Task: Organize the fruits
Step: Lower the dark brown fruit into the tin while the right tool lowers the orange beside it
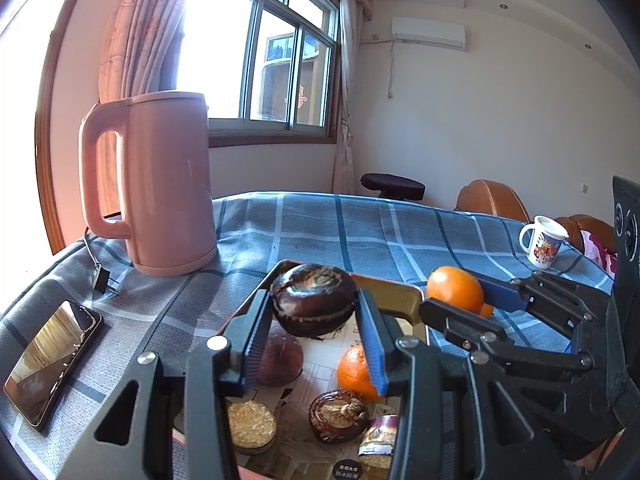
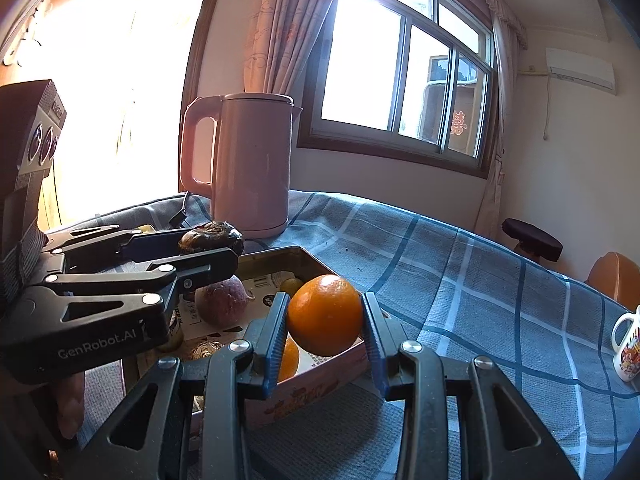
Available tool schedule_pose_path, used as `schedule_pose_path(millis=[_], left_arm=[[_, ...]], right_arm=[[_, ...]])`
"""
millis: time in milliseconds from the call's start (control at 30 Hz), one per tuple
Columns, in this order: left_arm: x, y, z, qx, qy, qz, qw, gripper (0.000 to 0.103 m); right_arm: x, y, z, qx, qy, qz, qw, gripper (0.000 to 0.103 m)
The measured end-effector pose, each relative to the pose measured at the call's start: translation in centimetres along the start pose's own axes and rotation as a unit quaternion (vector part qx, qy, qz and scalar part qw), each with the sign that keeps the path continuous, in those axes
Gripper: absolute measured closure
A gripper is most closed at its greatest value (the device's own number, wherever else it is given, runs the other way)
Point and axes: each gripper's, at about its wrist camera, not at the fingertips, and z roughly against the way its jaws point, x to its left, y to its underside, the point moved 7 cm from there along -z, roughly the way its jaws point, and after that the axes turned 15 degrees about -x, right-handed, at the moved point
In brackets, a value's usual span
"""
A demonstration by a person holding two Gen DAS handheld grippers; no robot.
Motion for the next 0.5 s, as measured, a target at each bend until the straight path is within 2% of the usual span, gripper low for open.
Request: schedule_pose_path(millis=[500], left_arm=[[2.3,1.1,-0.2,0.044,-0.003,0.016,0.9989,0.058]], right_arm=[[1.7,0.3,-1.7,0.020,-0.028,0.001,0.999,0.065]])
